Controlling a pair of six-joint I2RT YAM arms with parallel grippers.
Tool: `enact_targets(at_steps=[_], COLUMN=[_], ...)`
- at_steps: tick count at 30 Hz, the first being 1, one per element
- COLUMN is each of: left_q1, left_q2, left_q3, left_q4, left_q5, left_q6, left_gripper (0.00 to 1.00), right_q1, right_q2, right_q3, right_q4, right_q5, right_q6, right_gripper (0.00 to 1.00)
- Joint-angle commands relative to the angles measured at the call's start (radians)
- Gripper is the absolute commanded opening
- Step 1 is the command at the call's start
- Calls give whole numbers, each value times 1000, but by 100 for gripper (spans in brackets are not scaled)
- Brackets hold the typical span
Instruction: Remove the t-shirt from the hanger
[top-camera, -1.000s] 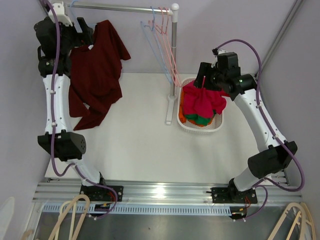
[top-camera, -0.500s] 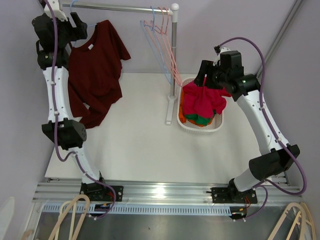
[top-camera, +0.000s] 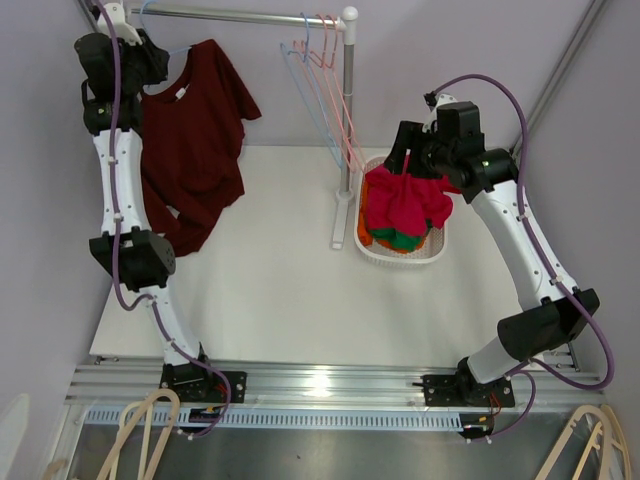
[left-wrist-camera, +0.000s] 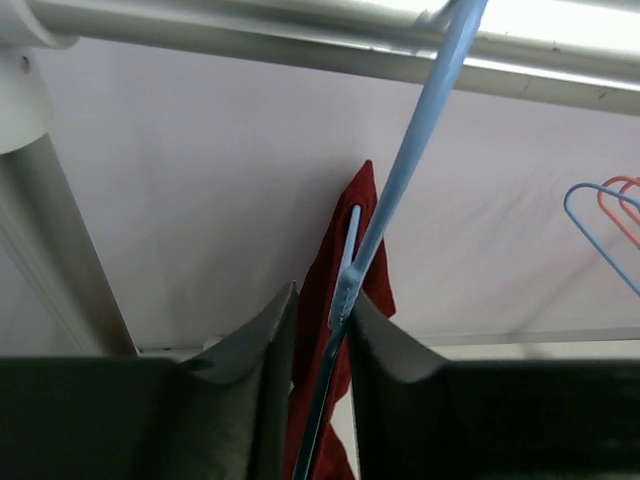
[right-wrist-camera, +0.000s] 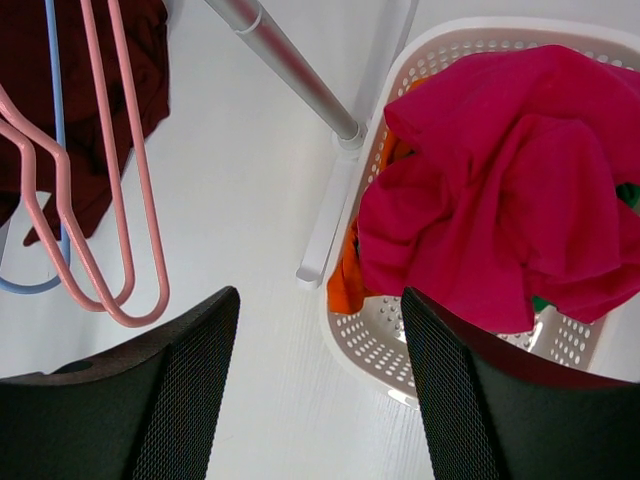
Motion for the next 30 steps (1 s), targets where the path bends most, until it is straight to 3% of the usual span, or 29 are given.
enact_targets(at_steps=[1,2,3,6,15,20,25,30], left_q1=[8,9,9,6,-9,-58,-81,-124], left_q2=[5,3,-9,-41,-66,-126,-163,-326], left_q3=[53,53,31,-7,-18,-38,-59,-236], left_q4=[32,35,61,142,259,258,212,291], left_q5=[32,35,52,92,132,43,-32,-101], left_q6=[-21,-27,-31,-58,-131,-53,-97,-50], left_gripper=[27,22,11,1,1,1,1,1], right_q1=[6,6,6,9,26,29,30,35], right_q2=[-4,-3,-1,5,22,22,11,-27], right_q3=[34,34,34,31,22,-3,-23,-55], right_q4=[7,6,4,3,4,24,38,52], right_q5=[-2,-2,-2,1,6,3,-5,-14], right_q6=[-13,-13,-13,-15,-12,-7,-5,-13], right_gripper=[71,70,70,71,71,71,71,69])
